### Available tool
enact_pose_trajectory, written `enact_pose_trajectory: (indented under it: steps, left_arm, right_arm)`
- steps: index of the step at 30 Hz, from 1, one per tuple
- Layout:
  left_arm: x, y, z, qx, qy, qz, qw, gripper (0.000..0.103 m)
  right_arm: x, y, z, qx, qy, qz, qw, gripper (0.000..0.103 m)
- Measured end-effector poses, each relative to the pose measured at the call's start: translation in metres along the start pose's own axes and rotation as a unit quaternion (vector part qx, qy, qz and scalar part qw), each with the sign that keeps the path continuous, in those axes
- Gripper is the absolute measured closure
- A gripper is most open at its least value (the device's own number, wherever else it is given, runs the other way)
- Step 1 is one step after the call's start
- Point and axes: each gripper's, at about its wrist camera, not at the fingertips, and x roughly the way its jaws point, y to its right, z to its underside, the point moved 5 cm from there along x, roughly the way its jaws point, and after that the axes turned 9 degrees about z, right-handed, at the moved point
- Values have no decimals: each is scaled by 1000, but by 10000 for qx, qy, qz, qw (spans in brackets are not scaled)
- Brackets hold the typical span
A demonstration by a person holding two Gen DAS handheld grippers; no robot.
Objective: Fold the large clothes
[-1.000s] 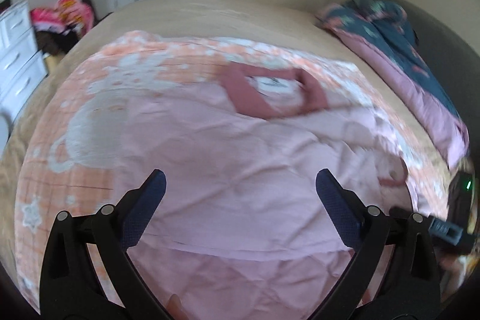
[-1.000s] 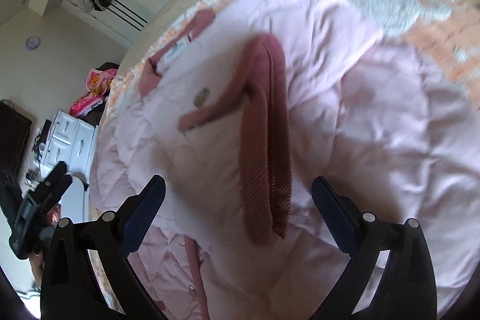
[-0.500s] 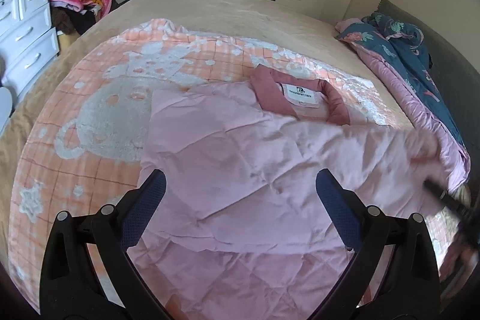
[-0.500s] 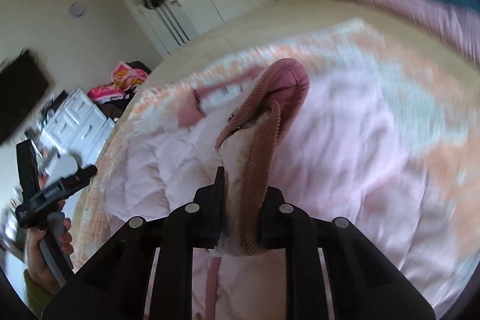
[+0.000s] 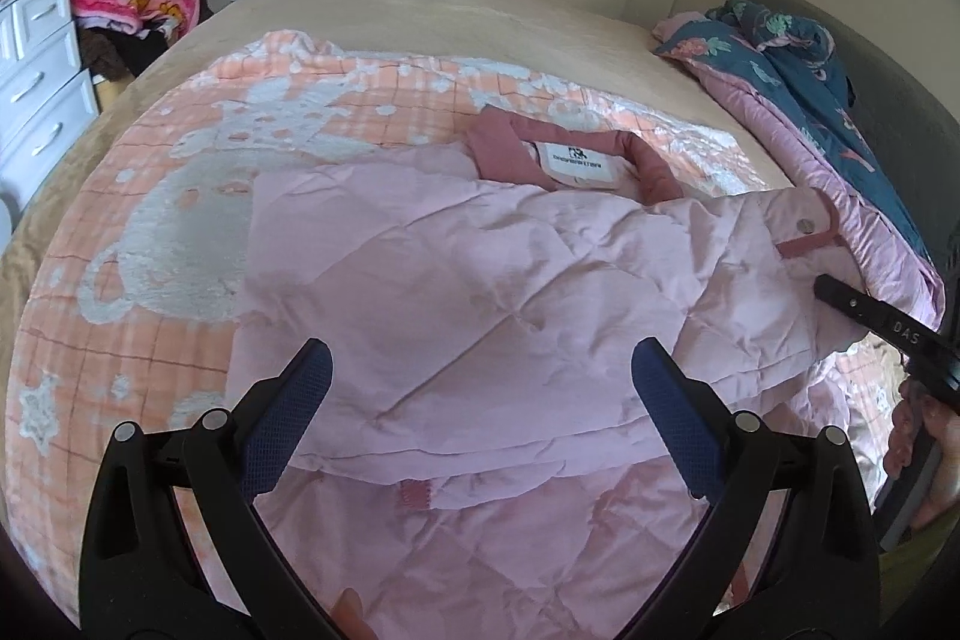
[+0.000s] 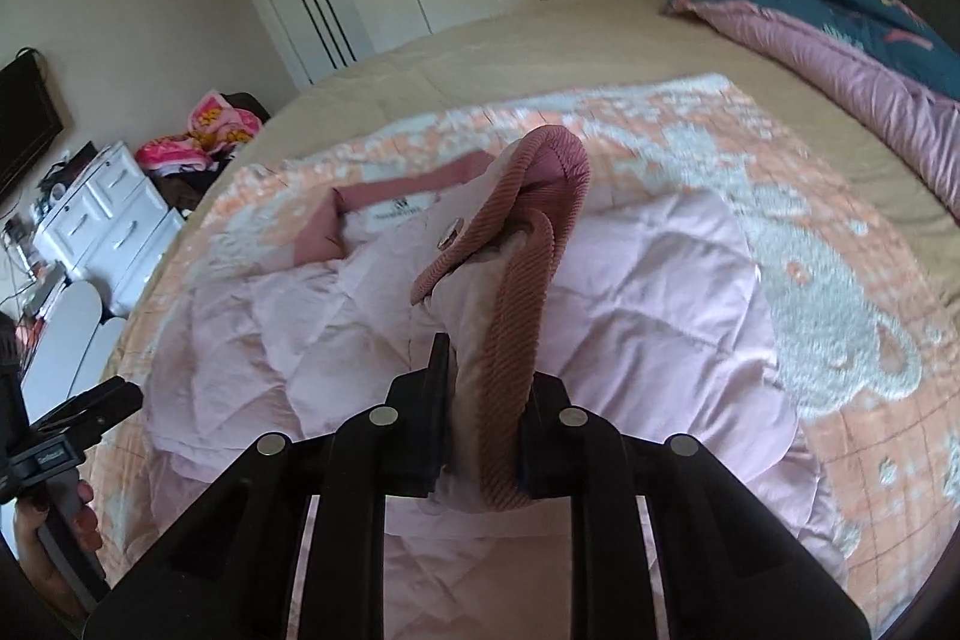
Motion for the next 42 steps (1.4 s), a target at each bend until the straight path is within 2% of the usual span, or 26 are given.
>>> enact_pose_trajectory:
  steps: [6, 8, 12, 17, 24, 31, 37, 42]
  left_arm:
    - [11, 13, 6, 166, -134, 158, 9996, 9]
    - [18, 16, 9, 180, -239, 213, 9993, 9]
    - [32, 14, 17, 94, -475, 177, 9987, 9]
    - [41, 11, 24, 87, -594, 93, 9982, 9]
    - [43, 8, 25, 12, -637, 144, 9979, 9]
    - [45, 6, 25, -62, -651, 193, 9977, 9]
    - [47, 7, 26, -69, -665, 187, 9976, 9]
    - [46, 8, 26, -74, -667, 178, 9976, 9]
  right_arm:
    - [-1, 4, 8, -1, -38, 258, 9997, 64]
    - [-6, 5, 7, 4, 78, 356, 9993, 50]
    - [-23, 2, -1, -84, 333, 340, 9988, 45]
    - [-37, -17, -10, -419, 475, 180, 9978, 30]
    - [-8, -53, 3, -1073, -1, -36, 9942, 30]
    - [46, -57, 36, -1225, -789, 163, 9892, 29]
    - [66, -58, 48, -1184, -802, 235, 9894, 22]
    - [66, -61, 53, -1243, -682, 408, 9891, 21]
